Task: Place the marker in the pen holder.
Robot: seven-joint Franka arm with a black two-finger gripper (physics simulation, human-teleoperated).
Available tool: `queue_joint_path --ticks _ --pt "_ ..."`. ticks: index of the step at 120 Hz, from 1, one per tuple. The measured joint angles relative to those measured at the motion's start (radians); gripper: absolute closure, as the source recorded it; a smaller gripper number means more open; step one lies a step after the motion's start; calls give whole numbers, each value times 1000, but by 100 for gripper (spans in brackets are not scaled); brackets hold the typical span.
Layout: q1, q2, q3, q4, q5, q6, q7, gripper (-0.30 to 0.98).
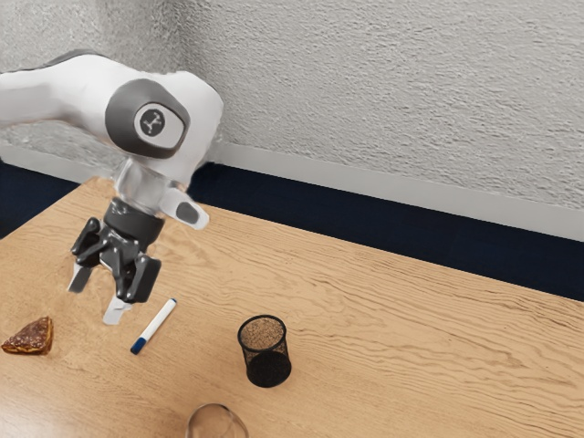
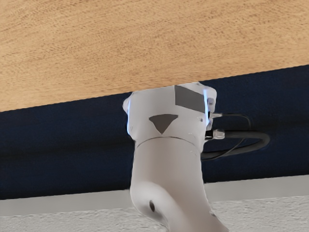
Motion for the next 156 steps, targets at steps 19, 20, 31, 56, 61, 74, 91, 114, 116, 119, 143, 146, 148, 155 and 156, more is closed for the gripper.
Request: queue_joint_path --ticks 19,20,31,56,61,74,91,114,116,119,143,146,148,155,156 --pt "-15 73 88 201 20 369 4 0" --pt "-14 82 98 190 20 386 3 0" --pt "25 204 180 53 30 608 -1 17" --pt "5 402 256 -11 40 987 18 53" --pt "3 407 280 -16 41 1029 26 56" --pt "6 405 324 -48 40 1105 45 62" --pt "6 406 332 -72 35 1167 65 61" --pt "12 413 340 -91 33 1221 86 56" --pt "14 413 341 -95 33 1225 87 55" --pt "15 413 341 -99 33 1231 89 55" --pt "21 427 345 -101 33 1270 104 53" --pt "22 429 345 -98 34 1275 105 53" --pt "21 432 347 -95 34 1278 107 53" --pt "23 451 353 -74 34 1288 110 53" --pt "23 454 354 -72 34 1289 111 53"
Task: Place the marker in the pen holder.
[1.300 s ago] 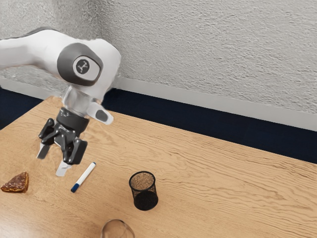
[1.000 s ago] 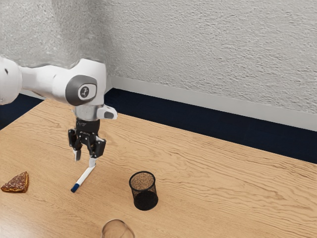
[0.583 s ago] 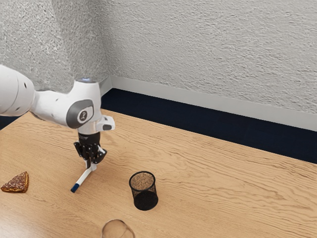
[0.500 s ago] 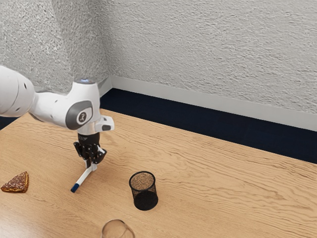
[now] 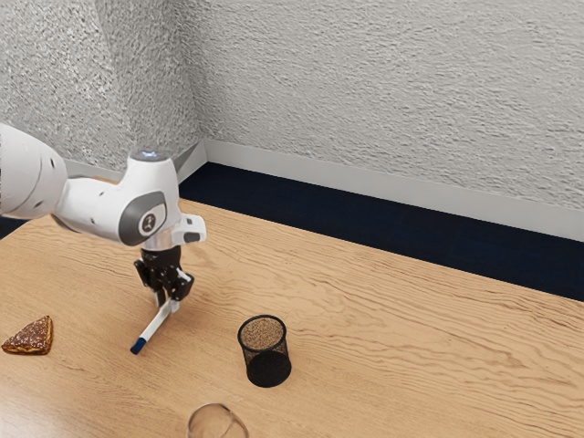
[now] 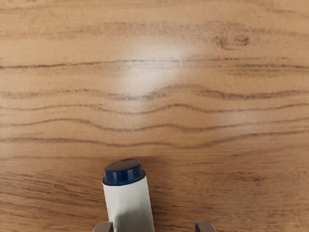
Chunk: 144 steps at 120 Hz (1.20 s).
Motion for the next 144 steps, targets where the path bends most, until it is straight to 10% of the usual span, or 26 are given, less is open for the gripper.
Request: queue_joint_path --ticks 144 --pt "-2 -109 -81 9 37 37 -24 79"
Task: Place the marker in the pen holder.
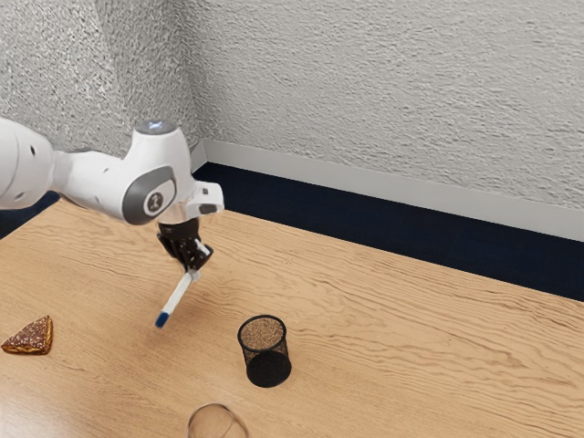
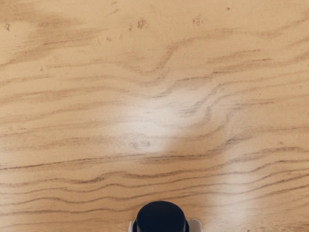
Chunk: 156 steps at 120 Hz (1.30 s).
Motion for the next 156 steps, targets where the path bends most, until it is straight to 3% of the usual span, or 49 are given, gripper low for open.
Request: queue_joint_path --ticks 36,63,84,116,156 --pt "2 -202 -208 -2 -13 -7 -36 79" --pt "-18 -234 -365 -9 -118 18 -64 78" --pt "-82 -240 -378 -68 -148 41 -87 76" --pt "16 -257 -352 -96 -160 41 -107 75" --pt "-12 -247 -351 -137 -166 57 -123 74"
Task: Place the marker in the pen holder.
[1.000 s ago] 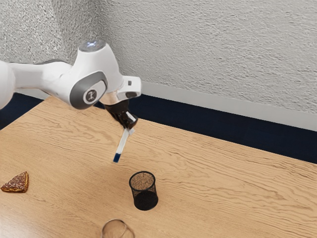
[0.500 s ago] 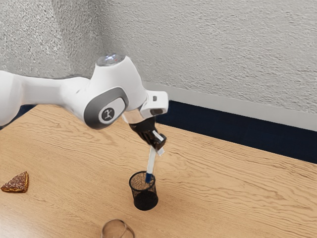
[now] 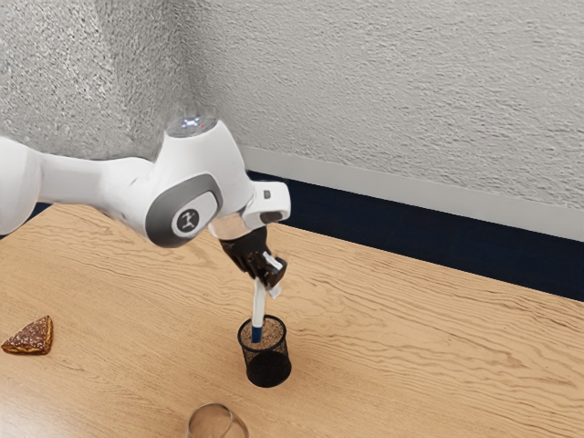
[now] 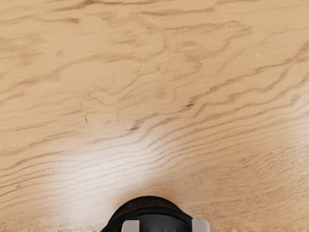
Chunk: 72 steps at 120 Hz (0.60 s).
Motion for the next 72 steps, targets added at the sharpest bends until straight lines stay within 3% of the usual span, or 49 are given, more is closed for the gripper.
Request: queue_joint_path --ticks 42,64,72 --pt "14 13 -1 -88 -6 33 -12 73" --pt "9 -3 2 -82 -28 37 12 34" --pt "-18 -4 35 142 -25 -74 32 25"
